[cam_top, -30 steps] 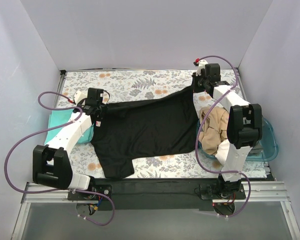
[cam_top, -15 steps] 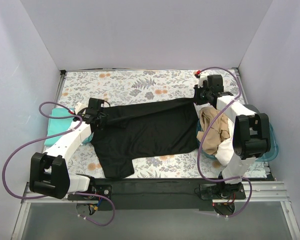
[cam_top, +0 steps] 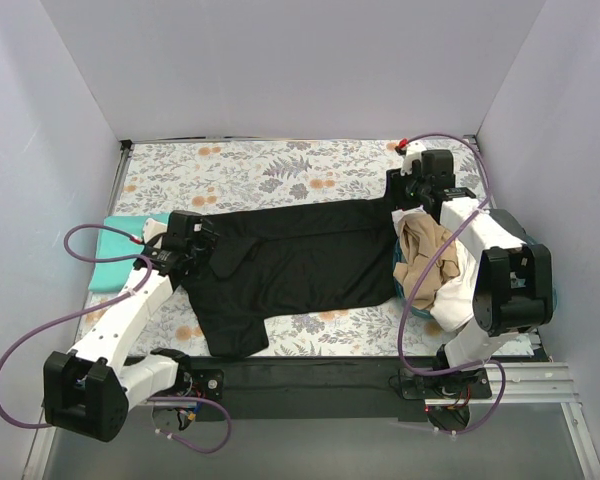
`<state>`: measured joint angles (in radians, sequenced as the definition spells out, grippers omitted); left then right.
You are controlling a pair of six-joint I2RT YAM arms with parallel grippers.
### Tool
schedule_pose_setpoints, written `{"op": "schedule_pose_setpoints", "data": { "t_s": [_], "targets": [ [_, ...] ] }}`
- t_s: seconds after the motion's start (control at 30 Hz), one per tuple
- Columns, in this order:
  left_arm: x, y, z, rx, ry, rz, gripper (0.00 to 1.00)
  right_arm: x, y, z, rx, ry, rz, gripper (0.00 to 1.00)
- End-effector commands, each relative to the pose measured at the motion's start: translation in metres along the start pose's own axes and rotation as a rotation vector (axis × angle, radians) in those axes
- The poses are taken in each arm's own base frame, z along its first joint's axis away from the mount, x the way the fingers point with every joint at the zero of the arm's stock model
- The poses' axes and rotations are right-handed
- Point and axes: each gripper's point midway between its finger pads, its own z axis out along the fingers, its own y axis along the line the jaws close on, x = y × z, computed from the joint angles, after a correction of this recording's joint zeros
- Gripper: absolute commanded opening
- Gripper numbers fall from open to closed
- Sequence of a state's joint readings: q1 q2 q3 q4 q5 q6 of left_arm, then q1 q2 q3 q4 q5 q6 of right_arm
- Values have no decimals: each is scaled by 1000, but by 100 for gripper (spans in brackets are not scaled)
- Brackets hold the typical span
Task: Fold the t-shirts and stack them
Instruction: Fold the tshirt
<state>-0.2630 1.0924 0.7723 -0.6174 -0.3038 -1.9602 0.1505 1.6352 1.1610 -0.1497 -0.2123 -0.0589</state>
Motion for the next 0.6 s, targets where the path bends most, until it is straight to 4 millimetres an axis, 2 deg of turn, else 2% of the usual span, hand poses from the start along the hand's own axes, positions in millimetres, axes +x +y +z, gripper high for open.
{"op": "schedule_pose_setpoints", "data": {
  "t_s": [0.0, 0.07, 0.13, 0.17, 0.2, 0.23, 0.27, 0.33, 0.4, 0.5, 0.57],
  "targets": [
    [-12, -17, -13, 46, -37, -12, 61, -28, 3, -16, -7, -82, -15, 55],
    [-16, -26, -10, 54, -47, 32, 70, -34, 6, -18, -18, -96, -18, 62],
    [-16, -36, -5, 68, -45, 83, 84, -37, 14, -17, -62, -101, -8, 71],
    [-15, -48, 1, 77, -40, 99, 86, -43, 18, -17, -85, -110, -7, 81],
    [-14, -52, 7, 71, -31, 123, 86, -40, 23, -11, -109, -97, -1, 95],
    [-13, -57, 11, 69, -24, 143, 87, -40, 34, -7, -148, -91, -3, 98],
    [-8, -62, 25, 49, 0, 179, 88, -45, 39, -4, -163, -93, -5, 98],
    [-10, -63, 41, 20, 14, 192, 88, -38, 51, 12, -181, -59, -11, 98],
    [-1, -67, 60, 0, 81, 222, 89, -34, 55, 30, -176, -23, 17, 98],
    [-3, -65, 92, -40, 85, 243, 90, -25, 51, 56, -138, 37, 87, 98],
    [-7, -64, 105, -65, 75, 248, 90, -15, 46, 66, -113, 87, 124, 98]
  ]
}}
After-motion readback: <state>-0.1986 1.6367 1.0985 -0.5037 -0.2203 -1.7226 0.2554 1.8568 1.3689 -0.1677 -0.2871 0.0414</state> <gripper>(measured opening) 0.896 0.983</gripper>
